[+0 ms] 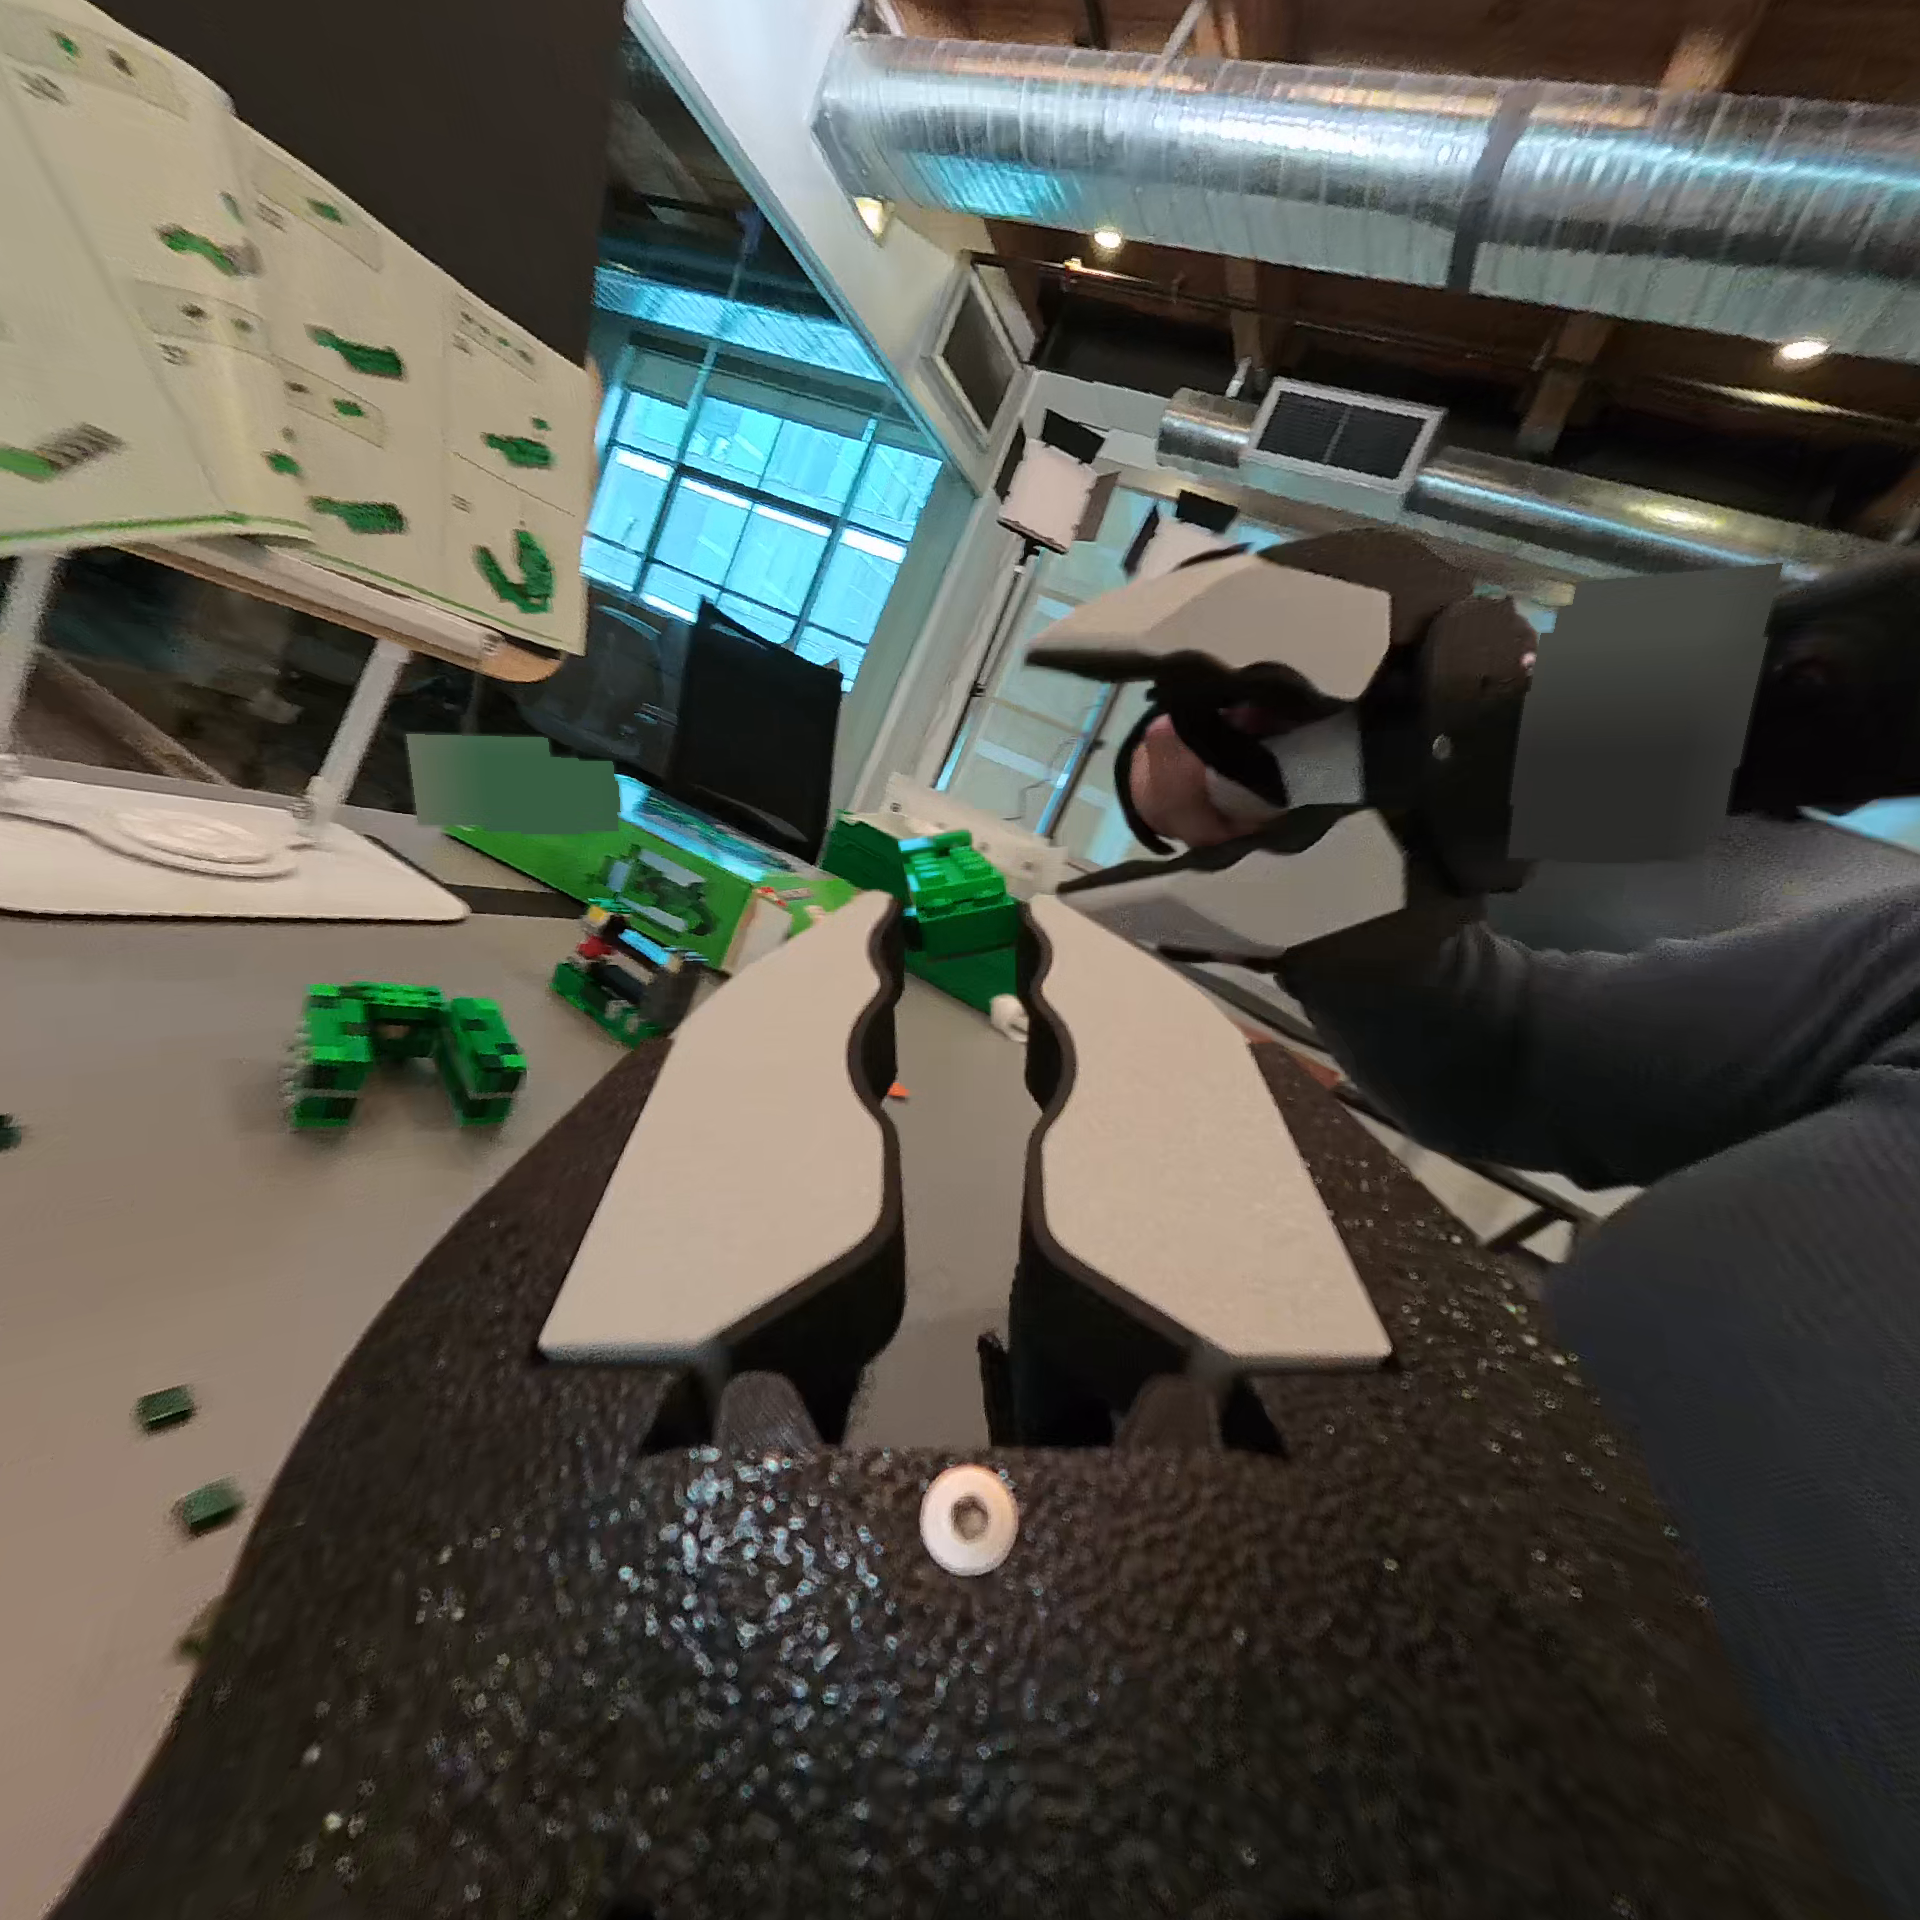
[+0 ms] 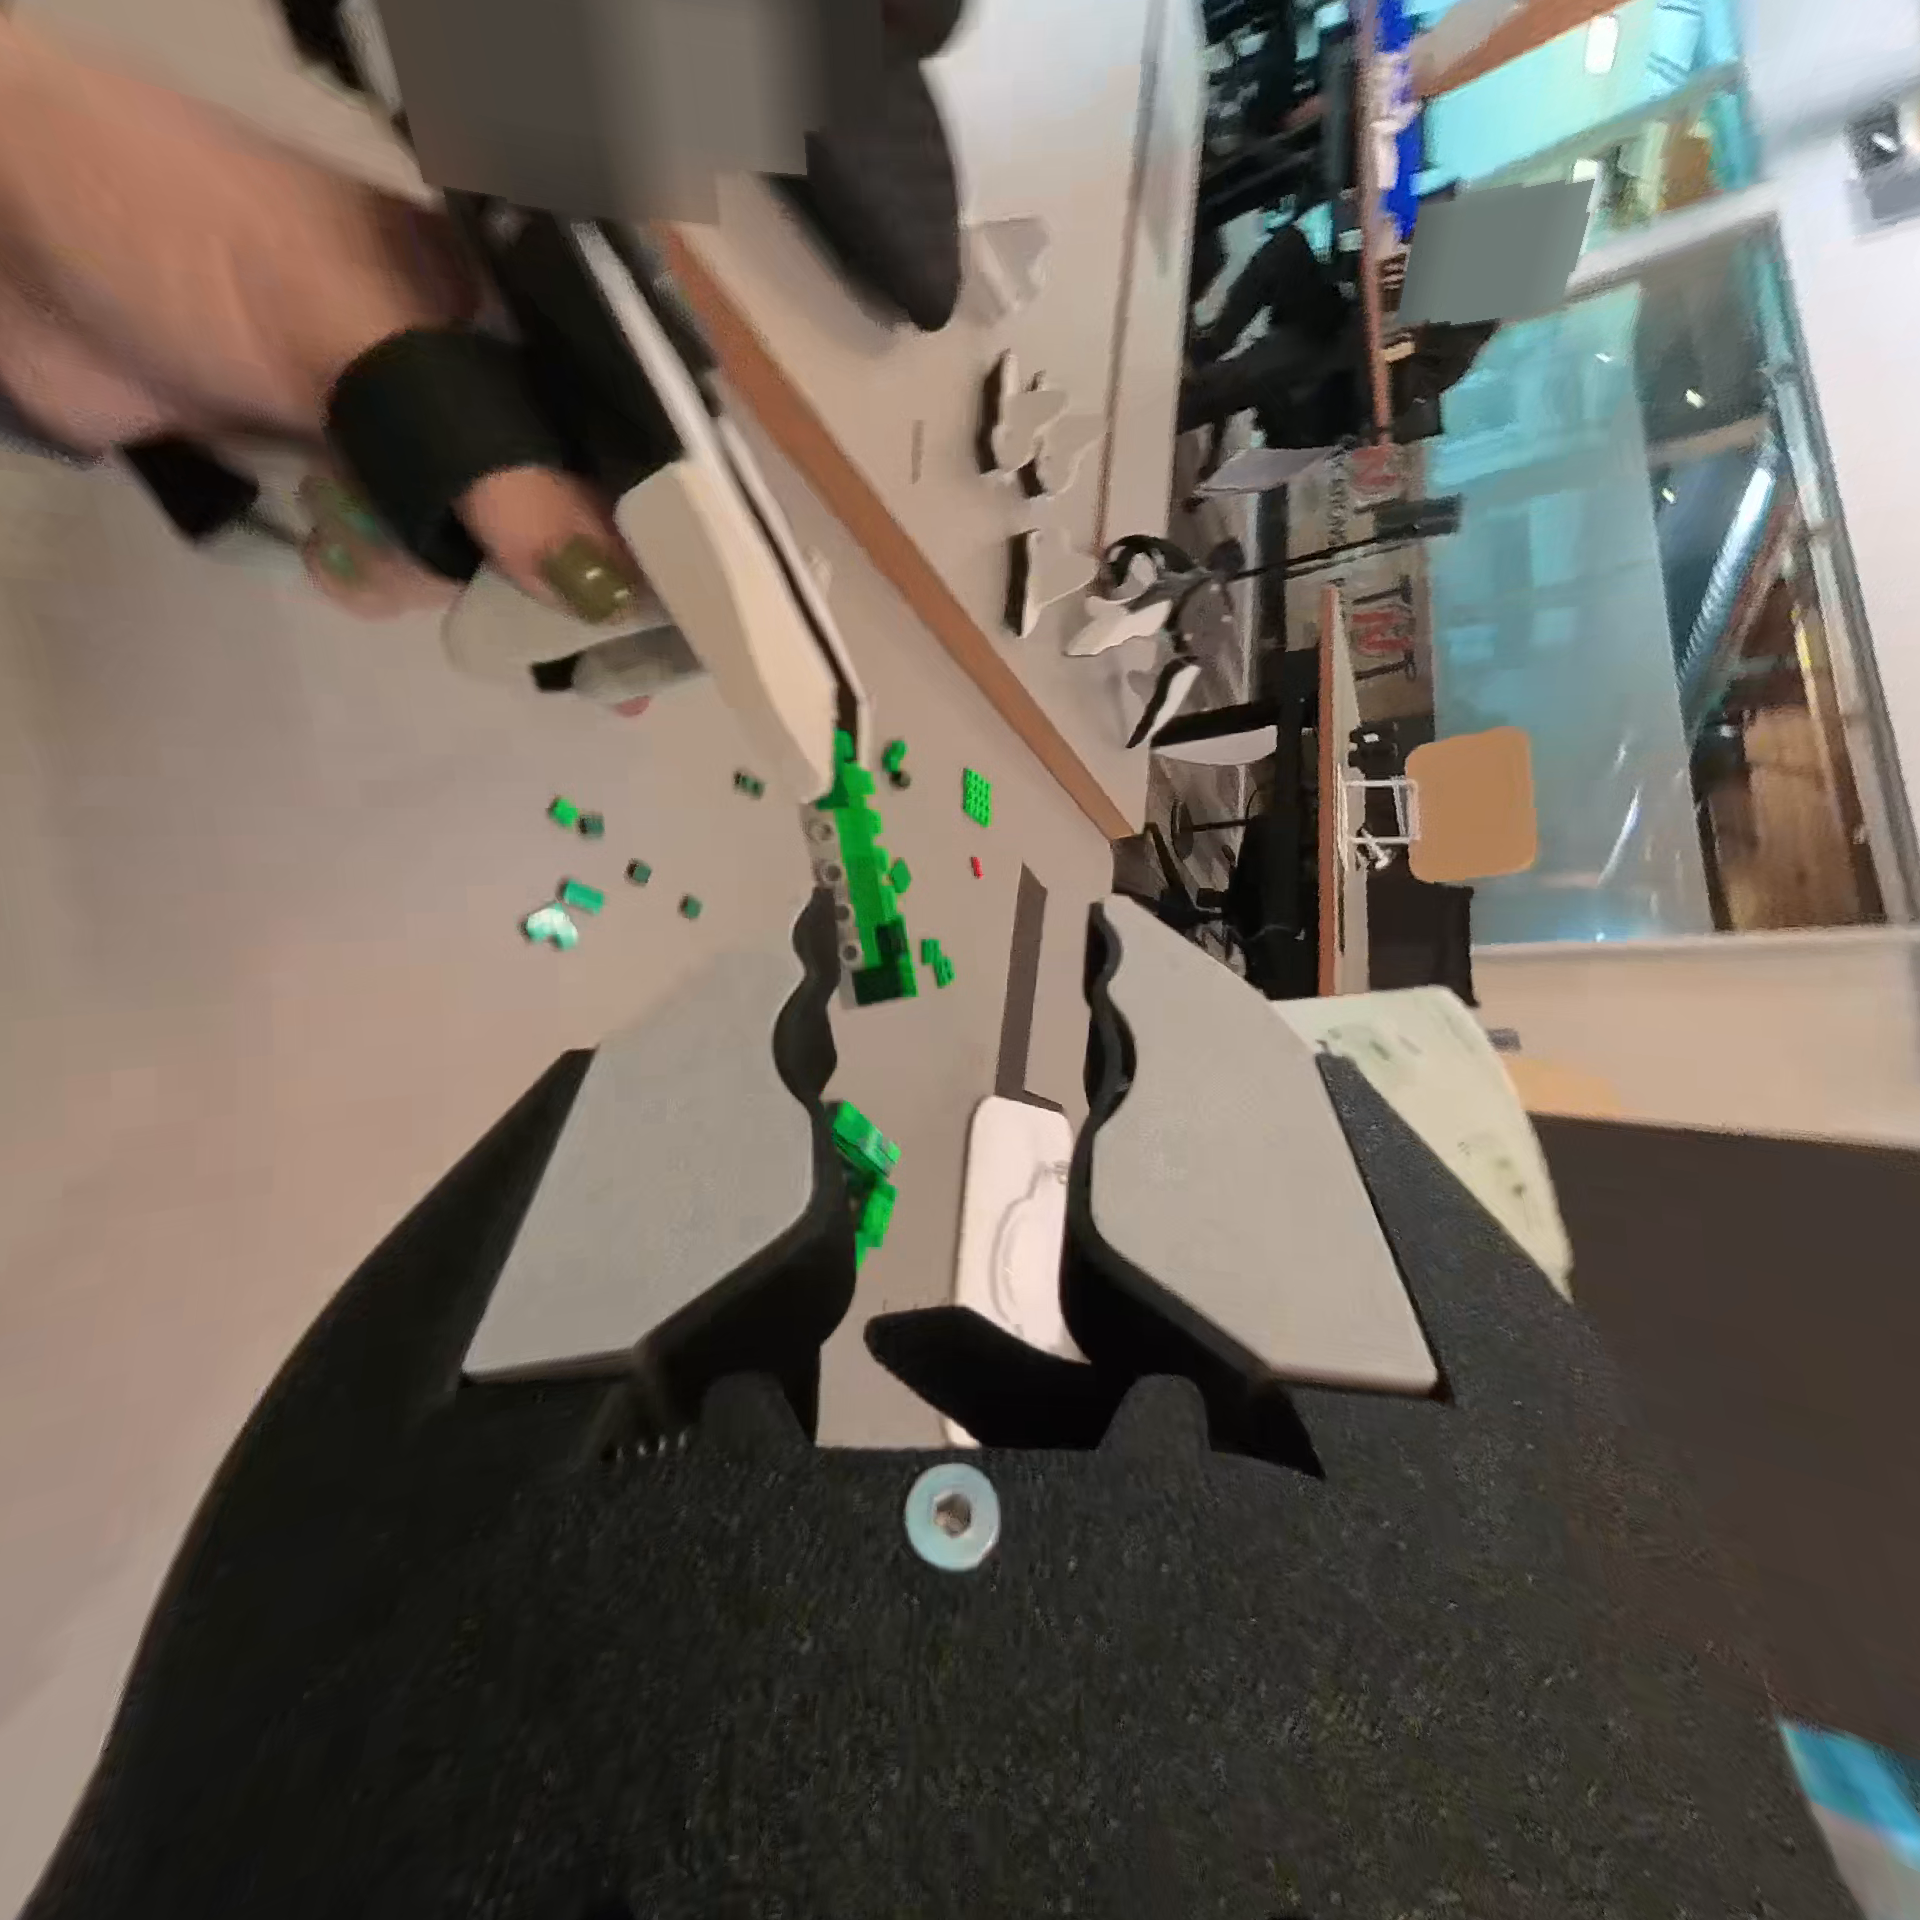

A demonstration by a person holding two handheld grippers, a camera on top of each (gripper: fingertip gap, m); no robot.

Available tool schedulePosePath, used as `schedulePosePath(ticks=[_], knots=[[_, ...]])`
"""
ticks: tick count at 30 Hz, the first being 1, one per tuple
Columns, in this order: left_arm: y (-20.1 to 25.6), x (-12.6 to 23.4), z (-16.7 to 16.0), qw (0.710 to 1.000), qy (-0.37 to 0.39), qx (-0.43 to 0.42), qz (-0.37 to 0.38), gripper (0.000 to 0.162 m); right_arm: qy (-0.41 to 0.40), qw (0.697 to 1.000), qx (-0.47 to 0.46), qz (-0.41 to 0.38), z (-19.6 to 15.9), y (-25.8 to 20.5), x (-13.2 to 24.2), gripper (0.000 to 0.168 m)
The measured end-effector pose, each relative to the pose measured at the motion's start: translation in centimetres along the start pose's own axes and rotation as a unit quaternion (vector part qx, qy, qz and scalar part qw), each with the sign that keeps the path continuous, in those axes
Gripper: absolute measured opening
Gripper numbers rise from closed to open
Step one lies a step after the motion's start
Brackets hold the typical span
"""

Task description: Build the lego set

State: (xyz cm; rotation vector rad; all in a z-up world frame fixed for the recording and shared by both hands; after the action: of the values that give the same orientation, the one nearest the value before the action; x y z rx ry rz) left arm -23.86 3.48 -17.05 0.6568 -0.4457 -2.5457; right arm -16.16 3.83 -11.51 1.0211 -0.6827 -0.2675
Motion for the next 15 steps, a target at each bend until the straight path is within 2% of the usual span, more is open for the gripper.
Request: schedulePosePath(ticks=[4,8,11,15], knots=[[-2.3,1.2,-0.3,0.991,-0.003,-0.099,0.087,0.02,0.07,0.984,-0.154,-0.051,-2.2,-0.3,-0.7,0.047],[-3.4,2.8,0.0,0.975,0.012,-0.185,0.122,0.019,0.145,0.938,-0.307,-0.065,-5.2,-3.6,-3.0,0.046],[-3.2,3.6,0.6,0.963,0.041,-0.229,0.136,0.019,0.171,0.92,-0.345,-0.069,-7.0,-6.5,-4.3,0.043],[-3.7,3.8,0.4,0.943,0.039,-0.271,0.187,0.02,0.219,0.909,-0.342,-0.093,-8.1,-8.5,-4.3,0.038]])
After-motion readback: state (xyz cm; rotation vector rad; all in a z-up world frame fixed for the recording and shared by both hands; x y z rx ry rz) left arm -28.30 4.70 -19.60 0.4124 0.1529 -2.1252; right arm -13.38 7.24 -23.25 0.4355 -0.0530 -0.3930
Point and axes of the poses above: each gripper's, where its closed fingertips meet, x back along the fingers, z out of its top, y = z × x across the jaws, the point moved 4 cm from there along x, back along the fingers, and after that the axes turned 2 degrees about y, right-handed, at the moved point
